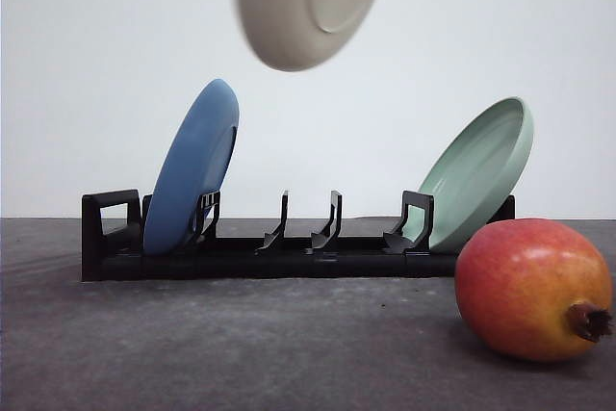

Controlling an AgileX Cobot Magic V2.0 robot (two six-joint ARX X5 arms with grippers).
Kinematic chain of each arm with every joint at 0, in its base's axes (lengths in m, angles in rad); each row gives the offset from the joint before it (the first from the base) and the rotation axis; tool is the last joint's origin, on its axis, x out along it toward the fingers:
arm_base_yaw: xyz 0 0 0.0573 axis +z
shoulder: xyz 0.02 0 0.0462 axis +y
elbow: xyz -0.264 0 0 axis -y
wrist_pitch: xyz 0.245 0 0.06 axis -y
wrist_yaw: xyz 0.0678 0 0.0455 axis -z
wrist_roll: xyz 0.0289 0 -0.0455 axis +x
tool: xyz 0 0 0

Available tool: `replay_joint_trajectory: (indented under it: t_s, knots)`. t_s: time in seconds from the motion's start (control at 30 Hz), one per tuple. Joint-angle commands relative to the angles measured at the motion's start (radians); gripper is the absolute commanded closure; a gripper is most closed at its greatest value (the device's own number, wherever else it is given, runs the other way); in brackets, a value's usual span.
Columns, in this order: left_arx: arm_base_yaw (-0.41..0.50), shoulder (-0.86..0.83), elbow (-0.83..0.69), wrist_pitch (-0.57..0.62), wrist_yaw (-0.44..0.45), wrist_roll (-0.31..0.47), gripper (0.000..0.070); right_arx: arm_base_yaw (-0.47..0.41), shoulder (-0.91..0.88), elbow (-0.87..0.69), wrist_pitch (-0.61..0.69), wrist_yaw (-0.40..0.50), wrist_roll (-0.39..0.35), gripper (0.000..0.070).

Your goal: Place pomegranate in white plate

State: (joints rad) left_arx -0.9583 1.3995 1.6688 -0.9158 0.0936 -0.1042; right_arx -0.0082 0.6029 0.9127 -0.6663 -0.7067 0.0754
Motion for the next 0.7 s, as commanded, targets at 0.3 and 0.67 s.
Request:
replay_joint_trajectory:
  t_s: [0.3,0.67]
  knots:
    - [-0.244,-0.02,-0.114,-0.218,-0.307,0.031,0.07,-0.001,0.004,0.016,-0.001,-0.001,0.003,0.0098]
    - [-0.393,0.007,-0.502,-0.015,-0.467,-0.095,0.07,-0.001,0.004,0.016,-0.002,0.0,0.003,0.0098]
